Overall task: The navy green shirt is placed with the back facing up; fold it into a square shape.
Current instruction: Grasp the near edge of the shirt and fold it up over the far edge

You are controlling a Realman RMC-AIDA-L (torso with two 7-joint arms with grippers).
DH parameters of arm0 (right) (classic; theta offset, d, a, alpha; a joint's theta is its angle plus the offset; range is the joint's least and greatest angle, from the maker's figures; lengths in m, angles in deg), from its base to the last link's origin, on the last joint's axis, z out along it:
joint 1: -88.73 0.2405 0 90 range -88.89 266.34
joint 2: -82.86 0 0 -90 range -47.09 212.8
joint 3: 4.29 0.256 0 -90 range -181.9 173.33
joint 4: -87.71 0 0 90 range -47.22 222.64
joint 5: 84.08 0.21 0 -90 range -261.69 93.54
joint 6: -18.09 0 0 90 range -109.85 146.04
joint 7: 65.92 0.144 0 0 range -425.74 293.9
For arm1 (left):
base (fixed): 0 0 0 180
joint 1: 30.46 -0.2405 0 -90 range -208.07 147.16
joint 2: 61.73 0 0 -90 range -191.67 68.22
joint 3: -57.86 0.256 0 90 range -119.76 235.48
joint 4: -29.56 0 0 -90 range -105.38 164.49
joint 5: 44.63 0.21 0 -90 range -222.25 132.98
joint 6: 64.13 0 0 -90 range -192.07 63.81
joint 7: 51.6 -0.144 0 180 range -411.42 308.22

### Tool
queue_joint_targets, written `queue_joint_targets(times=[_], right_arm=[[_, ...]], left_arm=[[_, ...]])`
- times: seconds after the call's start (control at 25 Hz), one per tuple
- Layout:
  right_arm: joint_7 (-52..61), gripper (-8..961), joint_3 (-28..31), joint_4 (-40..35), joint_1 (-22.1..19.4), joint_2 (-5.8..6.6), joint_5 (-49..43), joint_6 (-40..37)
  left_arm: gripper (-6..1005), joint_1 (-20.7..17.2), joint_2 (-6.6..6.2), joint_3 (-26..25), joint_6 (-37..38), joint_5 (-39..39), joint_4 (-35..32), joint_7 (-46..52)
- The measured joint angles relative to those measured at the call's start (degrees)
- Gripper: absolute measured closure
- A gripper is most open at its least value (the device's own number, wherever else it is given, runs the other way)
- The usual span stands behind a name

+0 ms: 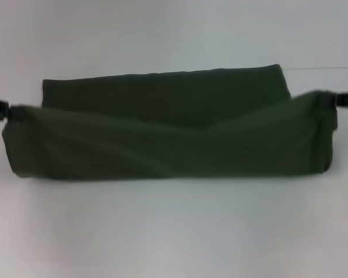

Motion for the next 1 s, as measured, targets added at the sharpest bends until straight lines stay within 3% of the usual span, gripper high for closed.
queue_joint_targets(times=[0.2,0.4,0.6,0.92,1.0], right_arm=[[1.47,869,-0.01,2.33,3.94,0.36,0.00,7.05],[1.87,867,-0.24,5.01,7.28,0.25,0.02,15.61],[1.50,865,-0.94,7.11,10.32,-0.81,0.08,24.47],[-0.02,863,-4.12,11.15,14.06,-3.21,1.58,39.89],[-0.16,862,-5.28,12.07,14.81,-4.04,1.83,43.81]], left_arm=[[951,1.06,-0.05,-1.16,-7.89,-0.44,0.35,1.82],[950,1.28,1.26,-1.26,-15.30,-5.21,1.16,1.35],[950,2.49,3.43,-0.93,-22.03,-7.79,1.60,-0.64],[950,6.65,8.39,-0.80,-37.59,-8.09,4.64,-7.64],[952,7.13,8.88,-0.81,-39.69,-8.11,5.29,-8.58]])
